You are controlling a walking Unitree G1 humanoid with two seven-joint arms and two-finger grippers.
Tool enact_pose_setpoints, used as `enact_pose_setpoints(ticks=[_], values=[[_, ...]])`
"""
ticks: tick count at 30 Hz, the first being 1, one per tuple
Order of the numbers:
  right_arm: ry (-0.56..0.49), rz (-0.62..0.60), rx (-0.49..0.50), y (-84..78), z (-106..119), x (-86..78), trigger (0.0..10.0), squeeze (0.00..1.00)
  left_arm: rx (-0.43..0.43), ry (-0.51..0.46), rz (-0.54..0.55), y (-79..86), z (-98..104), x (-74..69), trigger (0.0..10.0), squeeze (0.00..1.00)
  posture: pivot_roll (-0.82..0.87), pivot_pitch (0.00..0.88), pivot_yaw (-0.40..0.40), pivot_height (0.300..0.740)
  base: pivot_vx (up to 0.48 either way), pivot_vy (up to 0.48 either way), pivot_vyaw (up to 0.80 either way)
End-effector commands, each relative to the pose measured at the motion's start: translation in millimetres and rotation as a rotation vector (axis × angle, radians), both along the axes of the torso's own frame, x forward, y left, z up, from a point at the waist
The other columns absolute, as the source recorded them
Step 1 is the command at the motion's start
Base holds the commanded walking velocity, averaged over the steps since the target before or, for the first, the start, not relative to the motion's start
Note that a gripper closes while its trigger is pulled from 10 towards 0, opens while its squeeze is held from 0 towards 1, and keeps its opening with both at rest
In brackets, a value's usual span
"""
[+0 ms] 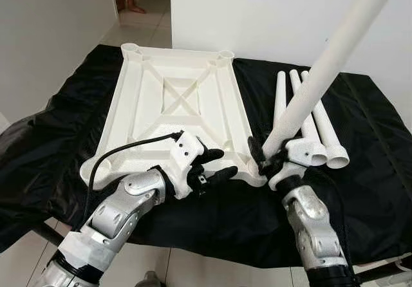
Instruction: Building children table
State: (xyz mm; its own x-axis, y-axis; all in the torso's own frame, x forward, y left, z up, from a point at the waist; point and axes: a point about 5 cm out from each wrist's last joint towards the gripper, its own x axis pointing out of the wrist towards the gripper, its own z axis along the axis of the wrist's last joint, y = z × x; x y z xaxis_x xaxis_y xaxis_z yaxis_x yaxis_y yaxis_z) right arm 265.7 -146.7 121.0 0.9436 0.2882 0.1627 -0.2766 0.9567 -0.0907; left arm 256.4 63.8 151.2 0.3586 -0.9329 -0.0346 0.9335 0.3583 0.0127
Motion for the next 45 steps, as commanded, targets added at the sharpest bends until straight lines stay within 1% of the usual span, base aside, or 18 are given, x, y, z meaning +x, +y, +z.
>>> enact_pose_setpoints(ticks=[1, 6, 9, 11, 13, 19, 20, 22, 23, 25, 29, 34, 35, 36, 38, 39, 42, 45], values=[[0.086, -0.006, -0.089, -3.6, -24, -7.0, 10.0, 0.0, 0.001, -0.029, -0.186, -7.1, 6, -9.0, 10.0, 0.0, 0.0, 0.008, -0.019, 0.74, 0.0, 0.0, 0.0], [0.057, -0.007, -0.089, -4.2, -22, -8.5, 10.0, 0.0, 0.0, -0.03, -0.185, -7.5, 6, -8.9, 10.0, 0.0, 0.0, 0.007, -0.019, 0.74, 0.0, 0.0, 0.0], [0.01, -0.011, -0.065, -5.0, -13, -9.1, 10.0, 0.0, -0.008, -0.029, -0.182, -8.2, 7, -8.8, 10.0, 0.0, -0.01, 0.007, -0.019, 0.74, 0.0, 0.0, 0.0], [-0.07, -0.02, -0.062, -5.9, 4, -8.6, 10.0, 0.0, -0.017, -0.031, -0.18, -10.1, 8, -8.6, 10.0, 0.0, -0.01, 0.006, -0.021, 0.74, 0.0, 0.0, 0.0], [-0.07, -0.02, -0.062, -5.9, 4, -8.6, 10.0, 0.0, -0.017, -0.031, -0.18, -10.1, 8, -8.6, 10.0, 0.0, -0.01, 0.006, -0.021, 0.74, 0.0, 0.0, 0.0], [-0.208, -0.039, -0.007, -10.2, 41, -9.1, 10.0, 0.0, -0.063, -0.021, -0.176, -11.8, 14, -6.2, 10.0, 0.0, -0.01, 0.004, -0.023, 0.74, 0.0, 0.0, 0.0], [-0.208, -0.039, -0.007, -10.2, 41, -9.1, 10.0, 0.0, -0.063, -0.021, -0.176, -11.8, 14, -6.2, 10.0, 0.0, -0.01, 0.004, -0.023, 0.74, 0.0, 0.0, 0.0], [-0.303, -0.043, -0.004, -11.7, 65, -11.5, 10.0, 0.0, -0.061, -0.03, -0.171, -12.5, 14, -4.9, 10.0, 0.0, -0.02, 0.004, -0.023, 0.74, 0.0, 0.0, 0.0], [-0.303, -0.043, -0.004, -11.7, 65, -11.5, 10.0, 0.0, -0.061, -0.03, -0.171, -12.5, 14, -4.9, 10.0, 0.0, -0.02, 0.004, -0.023, 0.74, 0.0, 0.0, 0.0], [-0.362, -0.045, -0.003, -12.8, 81, -13.6, 10.0, 0.0, -0.056, -0.036, -0.17, -13.5, 14, -4.5, 10.0, 0.0, -0.02, 0.003, -0.025, 0.74, 0.0, 0.0, 0.0], [-0.373, -0.034, -0.071, -12.0, 83, -15.6, 10.0, 0.0, -0.06, -0.036, -0.17, -15.7, 15, -4.2, 10.0, 0.0, -0.03, 0.002, -0.024, 0.74, 0.0, 0.0, 0.0], [-0.348, -0.04, -0.07, -13.7, 77, -15.5, 10.0, 0.0, -0.062, -0.037, -0.171, -16.6, 15, -4.2, 10.0, 0.0, -0.03, 0.001, -0.024, 0.74, 0.0, 0.0, 0.0], [-0.316, -0.048, -0.068, -15.8, 71, -15.3, 10.0, 0.0, -0.077, -0.023, -0.175, -16.7, 16, -3.9, 10.0, 0.0, -0.03, 0.003, -0.028, 0.74, 0.0, 0.0, 0.0], [-0.285, -0.06, -0.074, -18.2, 66, -14.9, 10.0, 0.0, -0.094, -0.009, -0.182, -16.7, 18, -3.7, 10.0, 0.97, -0.03, 0.003, -0.029, 0.74, 0.0, 0.0, 0.0], [-0.254, -0.072, -0.081, -20.7, 61, -14.6, 10.0, 0.0, -0.113, 0.007, -0.189, -16.6, 20, -3.5, 10.0, 0.97, -0.03, 0.003, -0.029, 0.74, 0.0, 0.0, 0.0], [-0.25, -0.074, -0.082, -21.0, 61, -14.9, 10.0, 0.0, -0.114, 0.008, -0.19, -16.6, 20, -3.5, 10.0, 1.0, -0.03, 0.003, -0.029, 0.74, 0.0, 0.0, 0.0], [-0.12, -0.095, -0.097, -27.9, 54, -9.1, 10.0, 0.0, -0.168, -0.008, -0.174, -16.4, 33, 1.8, 10.0, 1.0, -0.03, 0.0, -0.029, 0.74, 0.0, 0.0, 0.0], [-0.072, -0.091, -0.113, -29.6, 50, -7.2, 10.0, 0.0, -0.186, -0.02, -0.167, -16.9, 40, 4.2, 10.0, 1.0, -0.03, 0.0, -0.029, 0.74, 0.0, 0.0, 0.0]])
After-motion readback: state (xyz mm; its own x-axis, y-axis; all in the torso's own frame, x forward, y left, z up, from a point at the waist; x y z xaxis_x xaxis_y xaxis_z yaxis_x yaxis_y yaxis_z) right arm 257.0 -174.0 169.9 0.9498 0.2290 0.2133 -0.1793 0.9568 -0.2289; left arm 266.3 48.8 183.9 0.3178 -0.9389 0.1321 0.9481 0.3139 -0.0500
